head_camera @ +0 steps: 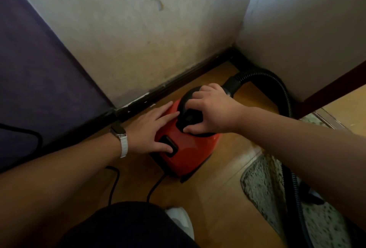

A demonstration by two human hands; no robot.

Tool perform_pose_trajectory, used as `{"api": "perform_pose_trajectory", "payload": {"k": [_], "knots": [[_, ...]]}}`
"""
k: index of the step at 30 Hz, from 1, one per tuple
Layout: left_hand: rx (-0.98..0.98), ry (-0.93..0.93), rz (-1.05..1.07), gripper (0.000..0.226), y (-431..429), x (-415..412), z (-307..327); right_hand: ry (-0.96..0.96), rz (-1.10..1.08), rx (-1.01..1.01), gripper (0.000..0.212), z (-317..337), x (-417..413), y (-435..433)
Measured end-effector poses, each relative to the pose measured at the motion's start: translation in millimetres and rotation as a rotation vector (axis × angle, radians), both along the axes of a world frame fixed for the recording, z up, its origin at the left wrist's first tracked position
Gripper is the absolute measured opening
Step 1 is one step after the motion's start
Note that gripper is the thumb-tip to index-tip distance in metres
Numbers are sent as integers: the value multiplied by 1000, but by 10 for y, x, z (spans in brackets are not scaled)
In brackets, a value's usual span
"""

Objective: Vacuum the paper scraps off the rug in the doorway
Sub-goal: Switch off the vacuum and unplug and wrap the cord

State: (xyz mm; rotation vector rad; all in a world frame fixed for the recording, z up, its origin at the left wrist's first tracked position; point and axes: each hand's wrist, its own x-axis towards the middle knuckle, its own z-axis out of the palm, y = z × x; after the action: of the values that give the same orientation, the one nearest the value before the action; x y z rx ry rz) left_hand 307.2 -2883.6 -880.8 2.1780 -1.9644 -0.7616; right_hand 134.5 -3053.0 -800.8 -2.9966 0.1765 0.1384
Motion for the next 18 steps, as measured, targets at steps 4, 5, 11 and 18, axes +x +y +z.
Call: {"api": "perform_pose_trajectory", "payload": {"k": [4,5,11,18], "knots": [[-71,35,42,107,34,-38,-84,-58,11,3,56,-59,2,-38],[-83,50,58,106,36,-52,-95,-70,10,5,56,-73,-1,-43],[-107,68,107,102,44,-106,-114,-51,17,12,62,-71,30,-52],[-27,-45,57,109,17,-63,62,-22,29,8,55,-26,0,-47]]}}
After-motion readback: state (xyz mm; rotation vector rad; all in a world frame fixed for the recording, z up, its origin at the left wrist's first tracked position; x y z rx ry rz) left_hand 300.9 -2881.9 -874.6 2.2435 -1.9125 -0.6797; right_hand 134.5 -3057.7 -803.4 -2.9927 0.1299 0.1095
